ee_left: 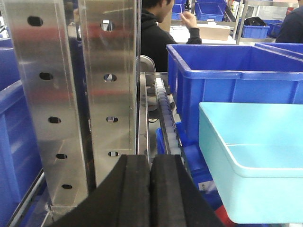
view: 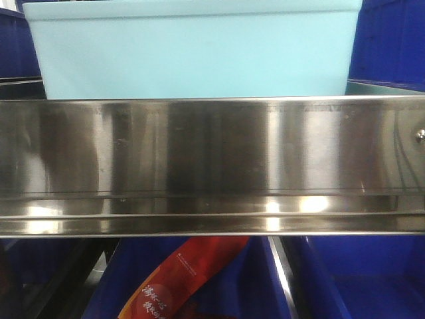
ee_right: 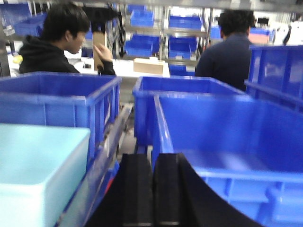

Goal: Fetch blue bin and place on conveyor start

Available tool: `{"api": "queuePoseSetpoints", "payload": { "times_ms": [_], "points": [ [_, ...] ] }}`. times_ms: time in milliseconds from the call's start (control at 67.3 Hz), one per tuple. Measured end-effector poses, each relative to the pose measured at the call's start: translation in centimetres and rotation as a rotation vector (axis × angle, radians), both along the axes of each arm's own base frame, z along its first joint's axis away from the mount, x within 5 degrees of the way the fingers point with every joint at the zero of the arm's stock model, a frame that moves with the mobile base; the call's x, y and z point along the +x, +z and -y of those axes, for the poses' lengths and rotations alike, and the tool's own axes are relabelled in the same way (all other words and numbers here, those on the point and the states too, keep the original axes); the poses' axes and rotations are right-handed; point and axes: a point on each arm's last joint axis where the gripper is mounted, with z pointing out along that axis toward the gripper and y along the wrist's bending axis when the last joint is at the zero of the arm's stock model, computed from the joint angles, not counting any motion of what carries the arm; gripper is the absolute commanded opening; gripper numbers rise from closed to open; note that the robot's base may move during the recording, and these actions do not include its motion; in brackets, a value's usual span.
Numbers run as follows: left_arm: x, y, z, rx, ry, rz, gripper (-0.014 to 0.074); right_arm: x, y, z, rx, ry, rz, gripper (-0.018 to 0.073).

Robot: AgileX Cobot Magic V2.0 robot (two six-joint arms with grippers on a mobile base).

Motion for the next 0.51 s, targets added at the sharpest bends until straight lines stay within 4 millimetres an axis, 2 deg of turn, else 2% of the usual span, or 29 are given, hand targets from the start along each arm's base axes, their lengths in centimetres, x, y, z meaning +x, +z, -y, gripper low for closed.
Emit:
{"api": "queuePoseSetpoints", "payload": {
  "times_ms": [163, 267, 386, 505],
  "points": [
    [0.2, 0.2, 0.0, 0.0, 0.0, 0.022, -0.0111, 0.3, 0.3, 0.0, 0.016, 0.006, 0.031, -0.0163],
    [0.9, 0.6, 0.2, -0.045, -0.021, 0.018, -0.0111, 1.3, 0.6, -0.2, 0.083, 0.034, 0.019, -0.0163],
    [2.6, 1.6, 1.0, -0.056, -0.11, -0.019, -0.0111, 3.6, 1.4, -0.5, 0.133, 0.07, -0.073, -0.0163],
    [5.1, 2.3, 2.3, -0.075, -0.231, -0.065, -0.0111, 6.9, 2.0, -1.0, 0.139, 0.123, -0.167, -0.0167]
  ]
}}
